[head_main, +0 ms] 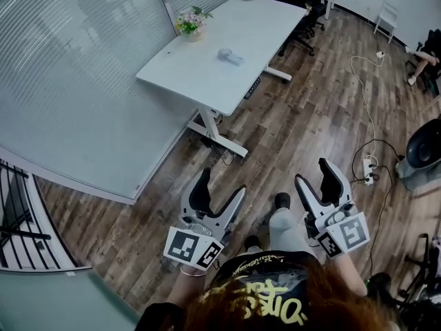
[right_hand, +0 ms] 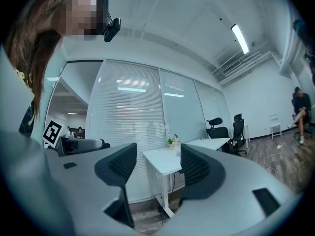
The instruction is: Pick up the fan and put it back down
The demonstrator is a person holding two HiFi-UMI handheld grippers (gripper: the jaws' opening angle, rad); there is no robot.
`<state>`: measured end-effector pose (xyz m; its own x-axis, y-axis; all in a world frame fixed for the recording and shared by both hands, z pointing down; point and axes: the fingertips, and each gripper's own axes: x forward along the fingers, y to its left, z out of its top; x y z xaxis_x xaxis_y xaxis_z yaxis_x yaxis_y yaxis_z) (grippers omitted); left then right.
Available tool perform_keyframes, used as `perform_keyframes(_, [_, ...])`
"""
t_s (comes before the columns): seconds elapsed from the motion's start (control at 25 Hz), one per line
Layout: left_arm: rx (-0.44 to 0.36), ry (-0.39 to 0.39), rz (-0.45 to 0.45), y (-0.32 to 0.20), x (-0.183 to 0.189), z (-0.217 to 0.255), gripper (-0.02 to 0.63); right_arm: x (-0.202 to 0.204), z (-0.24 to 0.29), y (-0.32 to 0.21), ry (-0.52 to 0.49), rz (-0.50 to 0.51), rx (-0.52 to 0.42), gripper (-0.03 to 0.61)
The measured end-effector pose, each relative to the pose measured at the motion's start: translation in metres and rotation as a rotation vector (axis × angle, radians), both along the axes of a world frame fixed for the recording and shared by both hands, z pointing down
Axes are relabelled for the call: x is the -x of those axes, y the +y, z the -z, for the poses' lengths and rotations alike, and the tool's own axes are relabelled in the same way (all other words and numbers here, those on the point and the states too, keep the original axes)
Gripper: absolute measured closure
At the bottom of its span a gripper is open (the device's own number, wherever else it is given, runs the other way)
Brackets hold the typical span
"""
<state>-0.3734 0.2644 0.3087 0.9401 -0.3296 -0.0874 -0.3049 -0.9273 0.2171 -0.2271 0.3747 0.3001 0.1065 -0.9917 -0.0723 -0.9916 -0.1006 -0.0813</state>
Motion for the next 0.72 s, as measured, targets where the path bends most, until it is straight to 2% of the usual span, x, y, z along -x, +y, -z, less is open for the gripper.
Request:
perform_keyframes(0.2, [-0.007, -0.012, 0.011, -0.010, -0.015, 0.000, 0.245, -0.015, -0.004, -0.018, -0.010, 0.023, -0.007, 0.316])
perform_keyframes(0.44, [-0.044, -0.040, 0.082, -0.036, -0.034, 0.007, 0.250, -0.047, -0.008, -0.052, -0.042, 0.072, -0.046, 0.316])
perform_keyframes(0.72, [-0.075, -0.038, 0.178, -0.082, -0.087, 0.019, 0.256, -0.109, -0.007, -0.109, -0.058, 0.169, -0.064, 0.316])
